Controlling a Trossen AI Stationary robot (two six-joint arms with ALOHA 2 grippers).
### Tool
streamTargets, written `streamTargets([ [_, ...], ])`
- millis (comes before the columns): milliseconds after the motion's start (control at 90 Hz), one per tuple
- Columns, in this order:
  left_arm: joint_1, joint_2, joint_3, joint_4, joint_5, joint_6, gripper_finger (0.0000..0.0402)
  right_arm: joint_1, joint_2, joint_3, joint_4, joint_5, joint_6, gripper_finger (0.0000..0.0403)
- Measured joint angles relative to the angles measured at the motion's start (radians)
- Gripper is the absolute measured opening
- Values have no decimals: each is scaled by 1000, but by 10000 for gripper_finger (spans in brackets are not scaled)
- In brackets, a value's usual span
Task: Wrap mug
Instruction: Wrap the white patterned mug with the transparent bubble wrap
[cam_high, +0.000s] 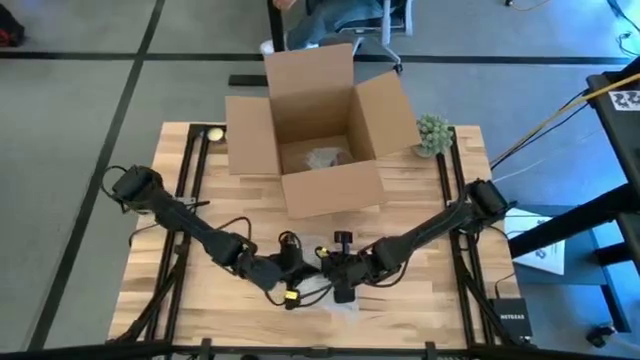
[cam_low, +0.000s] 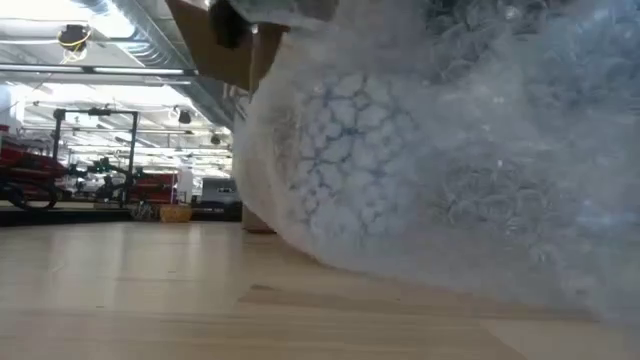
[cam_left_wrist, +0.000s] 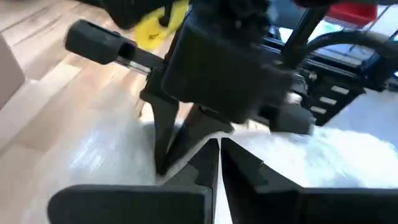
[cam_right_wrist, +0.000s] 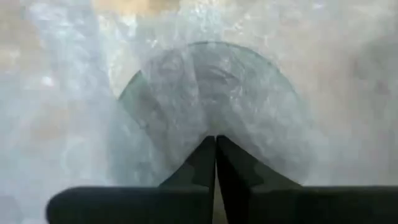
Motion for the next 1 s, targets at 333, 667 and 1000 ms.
streamTargets([
  [333, -78, 47, -21, -441, -299, -398, 0, 0, 0, 0, 14, 3, 0, 1],
  [667, 11, 117, -63, 46, -264, -60, 0, 0, -1, 0, 23, -5, -2, 1],
  [1000, 42, 164, -62, 164, -135, 29, 0, 0, -2, 0, 24, -8, -2, 1],
])
